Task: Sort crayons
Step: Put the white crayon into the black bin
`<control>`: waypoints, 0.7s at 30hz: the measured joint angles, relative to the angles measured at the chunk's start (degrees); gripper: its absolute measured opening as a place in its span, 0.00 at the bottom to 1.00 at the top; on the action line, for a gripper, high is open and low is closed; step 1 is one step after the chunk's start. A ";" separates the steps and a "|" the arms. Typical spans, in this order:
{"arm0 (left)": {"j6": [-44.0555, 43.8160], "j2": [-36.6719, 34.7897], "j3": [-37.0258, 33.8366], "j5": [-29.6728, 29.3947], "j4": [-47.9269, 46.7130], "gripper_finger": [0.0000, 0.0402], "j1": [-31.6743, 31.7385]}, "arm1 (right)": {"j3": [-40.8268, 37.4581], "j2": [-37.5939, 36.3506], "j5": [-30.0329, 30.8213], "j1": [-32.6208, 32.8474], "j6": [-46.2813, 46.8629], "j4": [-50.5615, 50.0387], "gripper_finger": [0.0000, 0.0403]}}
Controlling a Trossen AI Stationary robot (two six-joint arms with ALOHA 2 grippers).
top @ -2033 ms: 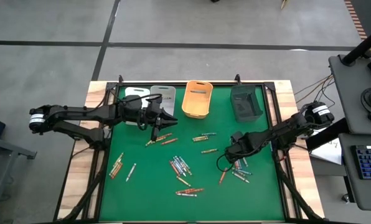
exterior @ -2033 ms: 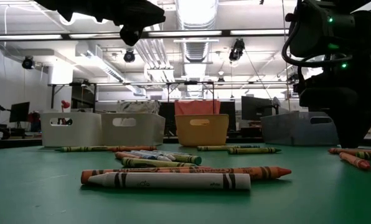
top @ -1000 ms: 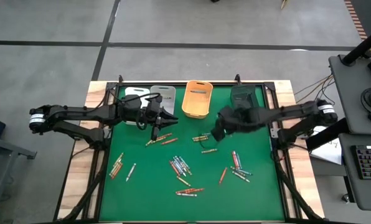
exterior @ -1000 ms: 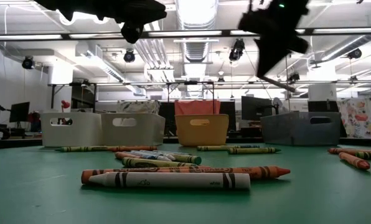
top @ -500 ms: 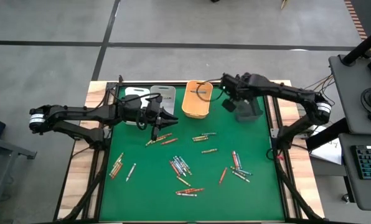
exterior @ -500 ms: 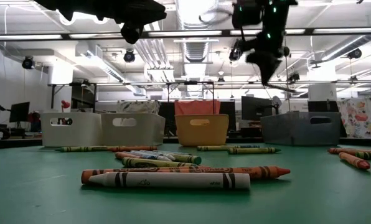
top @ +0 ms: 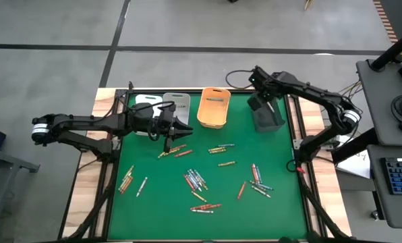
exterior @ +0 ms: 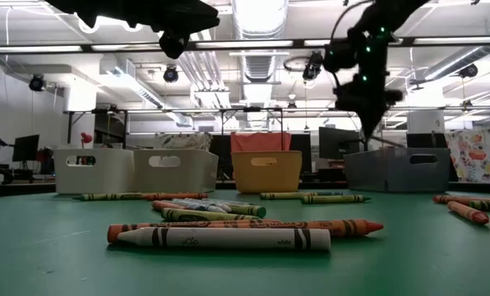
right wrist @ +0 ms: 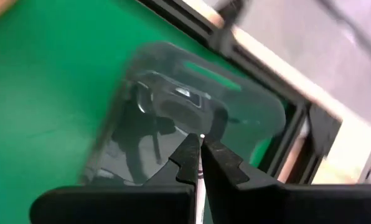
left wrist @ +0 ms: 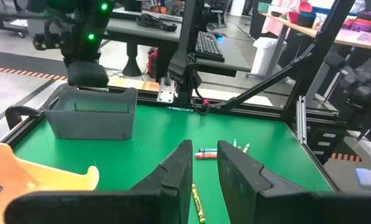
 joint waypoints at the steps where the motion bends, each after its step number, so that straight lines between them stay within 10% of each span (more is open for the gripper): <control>1: 0.00 0.00 0.00 0.00 -0.03 0.14 0.00 | -0.79 0.00 0.00 -0.73 1.44 0.18 0.02; 21: 0.00 0.00 0.00 0.00 -0.09 0.14 0.00 | -11.89 0.00 0.49 -2.28 5.23 10.64 0.06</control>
